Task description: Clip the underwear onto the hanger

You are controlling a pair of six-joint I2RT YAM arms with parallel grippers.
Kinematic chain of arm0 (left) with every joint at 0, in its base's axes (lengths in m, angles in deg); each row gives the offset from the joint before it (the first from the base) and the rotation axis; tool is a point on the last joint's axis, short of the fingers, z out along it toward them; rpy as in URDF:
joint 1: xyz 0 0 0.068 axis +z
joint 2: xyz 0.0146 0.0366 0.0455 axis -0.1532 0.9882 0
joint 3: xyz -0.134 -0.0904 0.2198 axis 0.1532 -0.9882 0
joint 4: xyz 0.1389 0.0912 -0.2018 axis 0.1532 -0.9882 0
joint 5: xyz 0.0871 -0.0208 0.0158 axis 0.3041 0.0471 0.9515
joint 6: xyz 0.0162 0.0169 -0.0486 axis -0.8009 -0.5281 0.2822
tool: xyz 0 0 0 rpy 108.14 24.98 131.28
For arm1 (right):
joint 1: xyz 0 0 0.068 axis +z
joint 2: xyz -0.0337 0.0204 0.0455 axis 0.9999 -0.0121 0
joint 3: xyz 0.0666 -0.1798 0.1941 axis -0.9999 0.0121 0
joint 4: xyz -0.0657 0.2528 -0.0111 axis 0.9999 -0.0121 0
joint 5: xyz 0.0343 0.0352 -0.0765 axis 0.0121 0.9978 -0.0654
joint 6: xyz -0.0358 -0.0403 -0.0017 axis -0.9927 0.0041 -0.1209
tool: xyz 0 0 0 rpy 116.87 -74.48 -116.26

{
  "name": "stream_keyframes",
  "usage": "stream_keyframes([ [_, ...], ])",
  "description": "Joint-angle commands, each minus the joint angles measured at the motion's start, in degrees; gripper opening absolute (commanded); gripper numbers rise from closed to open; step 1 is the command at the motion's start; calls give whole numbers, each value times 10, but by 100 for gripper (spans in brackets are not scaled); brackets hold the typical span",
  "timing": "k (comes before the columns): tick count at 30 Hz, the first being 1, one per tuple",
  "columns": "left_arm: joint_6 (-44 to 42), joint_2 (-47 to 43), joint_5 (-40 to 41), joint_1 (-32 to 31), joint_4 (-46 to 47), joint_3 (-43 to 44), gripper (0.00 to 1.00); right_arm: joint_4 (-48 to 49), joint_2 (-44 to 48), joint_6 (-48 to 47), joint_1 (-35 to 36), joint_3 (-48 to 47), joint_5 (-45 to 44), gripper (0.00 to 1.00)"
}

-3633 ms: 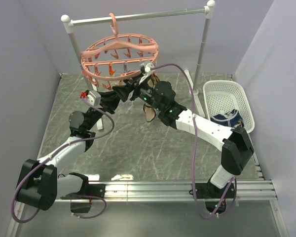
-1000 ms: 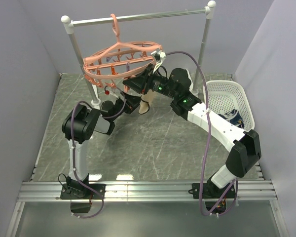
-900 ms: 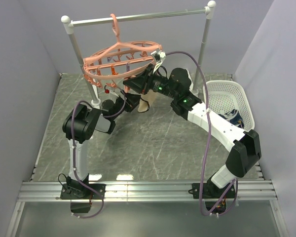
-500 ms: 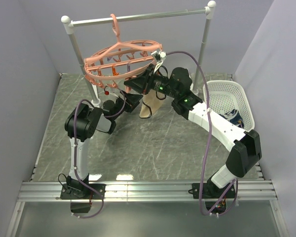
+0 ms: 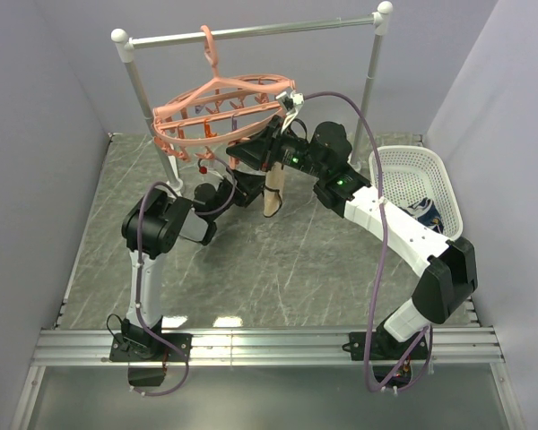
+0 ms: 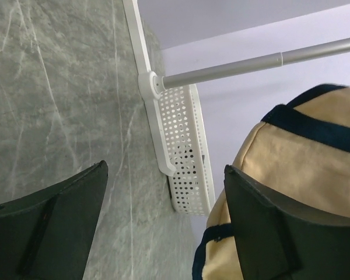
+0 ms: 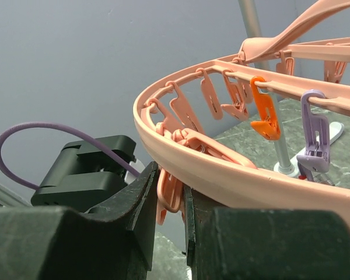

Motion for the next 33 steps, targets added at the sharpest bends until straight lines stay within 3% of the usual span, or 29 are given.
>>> stream_keyframes([
  [1,21,-12,15,1,323,25,86,14,27,-3,-2,-12,31,0],
  [8,50,2,21,0,324,71,81,12,27,-3,-1,-10,42,0],
  [16,68,25,12,-11,327,112,84,12,28,0,-4,-10,52,0],
  [23,137,36,19,-19,328,149,65,12,28,4,-3,-9,53,0],
  [25,152,29,28,-19,328,140,65,12,27,6,-3,-11,55,0],
  [27,159,19,36,-18,328,127,74,11,27,7,-5,-12,57,0],
  [31,168,3,28,-18,328,104,53,10,28,6,-7,-10,56,0],
  [33,167,-12,25,-17,328,84,47,12,28,8,-7,-9,55,0],
])
